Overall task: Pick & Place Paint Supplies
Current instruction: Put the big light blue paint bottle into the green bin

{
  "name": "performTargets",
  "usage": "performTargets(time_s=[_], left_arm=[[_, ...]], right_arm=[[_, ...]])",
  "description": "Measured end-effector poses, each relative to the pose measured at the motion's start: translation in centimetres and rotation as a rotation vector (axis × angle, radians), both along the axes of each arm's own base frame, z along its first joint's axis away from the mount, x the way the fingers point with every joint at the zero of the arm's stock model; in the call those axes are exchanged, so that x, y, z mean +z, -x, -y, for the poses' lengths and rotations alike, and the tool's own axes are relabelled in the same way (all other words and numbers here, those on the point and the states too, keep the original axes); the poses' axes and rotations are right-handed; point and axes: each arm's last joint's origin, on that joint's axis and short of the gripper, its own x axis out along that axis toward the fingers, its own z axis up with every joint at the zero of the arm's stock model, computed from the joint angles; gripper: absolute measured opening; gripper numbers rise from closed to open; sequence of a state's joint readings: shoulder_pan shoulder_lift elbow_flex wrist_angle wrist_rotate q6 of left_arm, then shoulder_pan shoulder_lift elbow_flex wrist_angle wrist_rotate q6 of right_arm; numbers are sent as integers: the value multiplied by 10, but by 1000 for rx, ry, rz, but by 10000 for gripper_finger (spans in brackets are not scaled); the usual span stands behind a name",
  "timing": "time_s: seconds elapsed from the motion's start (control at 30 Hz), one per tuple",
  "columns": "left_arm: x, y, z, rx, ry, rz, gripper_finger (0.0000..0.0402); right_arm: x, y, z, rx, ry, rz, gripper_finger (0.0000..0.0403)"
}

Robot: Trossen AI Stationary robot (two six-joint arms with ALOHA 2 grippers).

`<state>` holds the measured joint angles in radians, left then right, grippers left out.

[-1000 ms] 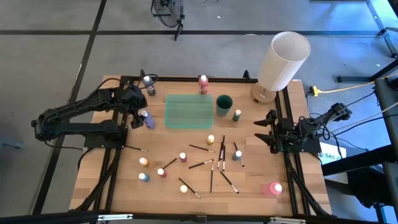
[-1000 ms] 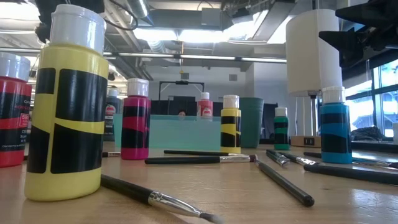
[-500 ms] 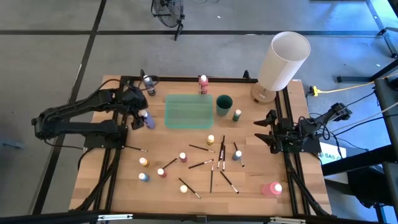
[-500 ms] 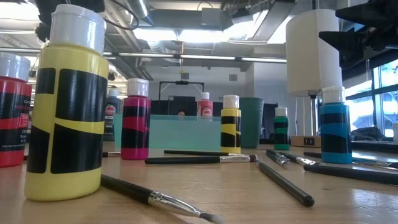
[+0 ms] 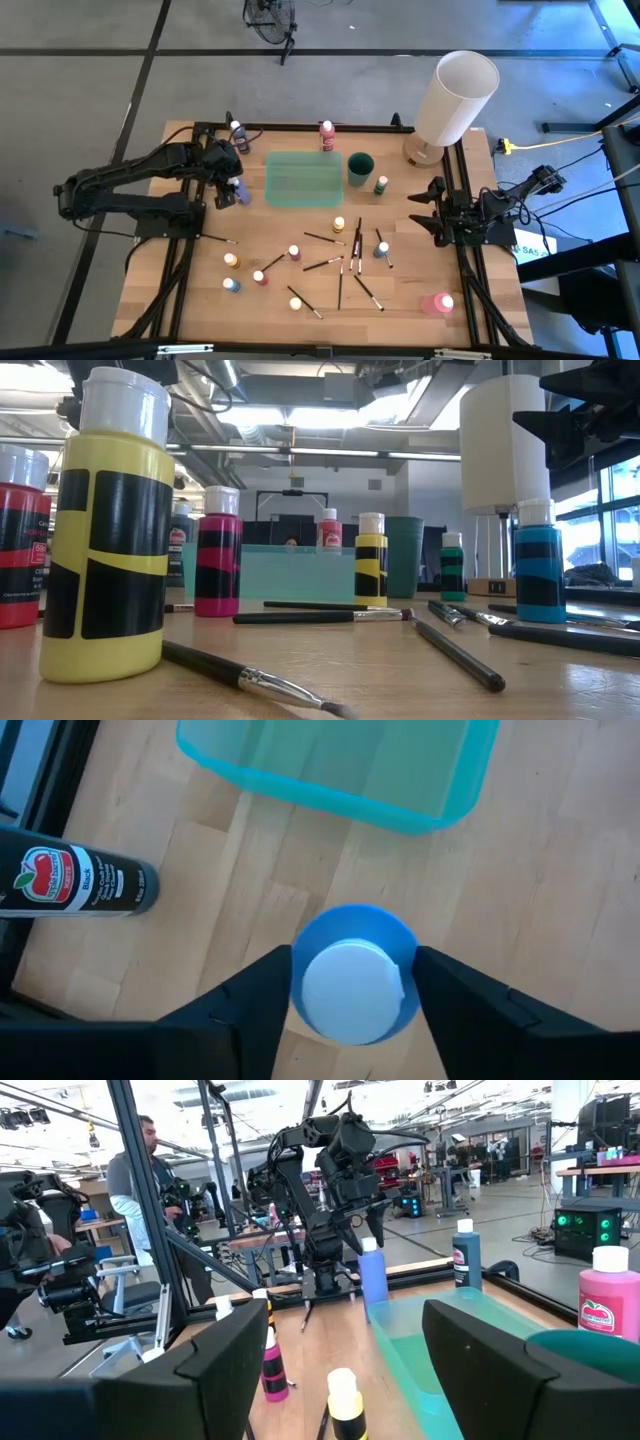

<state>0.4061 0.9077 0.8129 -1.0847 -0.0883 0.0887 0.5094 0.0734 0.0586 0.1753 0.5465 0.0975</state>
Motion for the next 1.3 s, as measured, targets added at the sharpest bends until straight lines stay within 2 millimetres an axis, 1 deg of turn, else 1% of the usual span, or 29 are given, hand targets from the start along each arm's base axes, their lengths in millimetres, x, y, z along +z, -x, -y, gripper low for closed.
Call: performTargets(time_s=[0.17, 0.33, 0.5, 0.57, 0.63, 0.77, 0.93, 1.07, 1.17, 1.3], left_arm=[[-1, 1, 0, -3, 12, -8, 163], [-1, 1, 1, -4, 16, -11, 117], [-1, 1, 1, -6, 18, -14, 117], [-1, 2, 1, -20, 23, -24, 117], [-2, 3, 1, -17, 9, -39, 117], [-1, 4, 0, -6, -39, -65, 117], [11, 5, 0, 8, -66, -71, 117], [23, 3, 0, 1, -83, -9, 117], [26, 3, 3, -16, -84, -20, 117], [40, 1, 7, -24, -89, 19, 117]], right_arm=[[0, 0, 0, 4, 1, 0, 270], [3, 0, -1, 52, -4, 28, 271], [8, 1, -1, 46, -6, 81, 271], [10, 2, 1, 12, -29, 93, 271], [11, 2, 2, -10, -62, 109, 271], [11, 2, 1, -4, -58, 112, 271], [11, 2, 1, -4, -55, 112, 271], [11, 2, 1, -2, -55, 111, 271], [11, 2, 1, -2, -52, 107, 271], [11, 2, 1, -2, -52, 107, 271]])
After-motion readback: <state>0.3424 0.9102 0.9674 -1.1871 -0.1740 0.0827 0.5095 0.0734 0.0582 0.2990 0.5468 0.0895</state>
